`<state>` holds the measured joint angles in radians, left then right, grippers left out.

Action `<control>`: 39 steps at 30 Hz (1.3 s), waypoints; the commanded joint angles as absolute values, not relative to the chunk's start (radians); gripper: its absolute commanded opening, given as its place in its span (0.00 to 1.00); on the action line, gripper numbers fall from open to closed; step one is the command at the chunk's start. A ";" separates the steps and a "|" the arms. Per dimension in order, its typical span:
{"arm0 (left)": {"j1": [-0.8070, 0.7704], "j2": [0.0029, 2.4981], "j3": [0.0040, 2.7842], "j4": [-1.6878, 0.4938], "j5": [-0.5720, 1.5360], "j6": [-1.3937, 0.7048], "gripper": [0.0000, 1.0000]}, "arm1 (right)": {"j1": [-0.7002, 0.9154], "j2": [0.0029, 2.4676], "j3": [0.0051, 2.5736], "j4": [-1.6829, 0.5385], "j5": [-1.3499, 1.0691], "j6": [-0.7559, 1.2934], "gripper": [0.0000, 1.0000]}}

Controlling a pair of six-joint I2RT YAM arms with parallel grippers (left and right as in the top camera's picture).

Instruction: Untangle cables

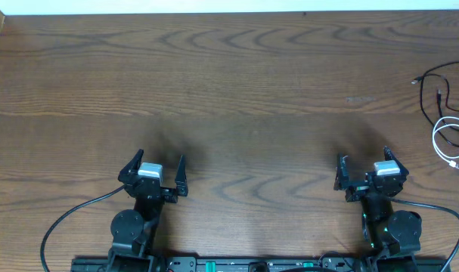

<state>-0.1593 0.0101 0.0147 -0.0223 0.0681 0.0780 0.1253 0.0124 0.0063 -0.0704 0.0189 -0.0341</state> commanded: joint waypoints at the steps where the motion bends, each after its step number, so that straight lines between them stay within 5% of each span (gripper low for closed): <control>1: -0.163 0.001 0.004 -0.066 0.099 0.071 0.96 | 0.111 0.007 0.006 -0.075 0.016 -0.042 0.99; 13: -0.163 0.001 0.004 -0.052 0.255 0.149 0.96 | 0.111 0.007 0.006 -0.075 0.016 -0.042 0.99; 39: -0.162 0.001 0.004 -0.048 0.258 0.146 0.96 | 0.111 0.007 0.006 -0.075 0.016 -0.042 0.99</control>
<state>-0.1593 0.0101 0.0154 -0.0071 0.2085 0.1322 0.1253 0.0124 0.0063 -0.0704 0.0189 -0.0341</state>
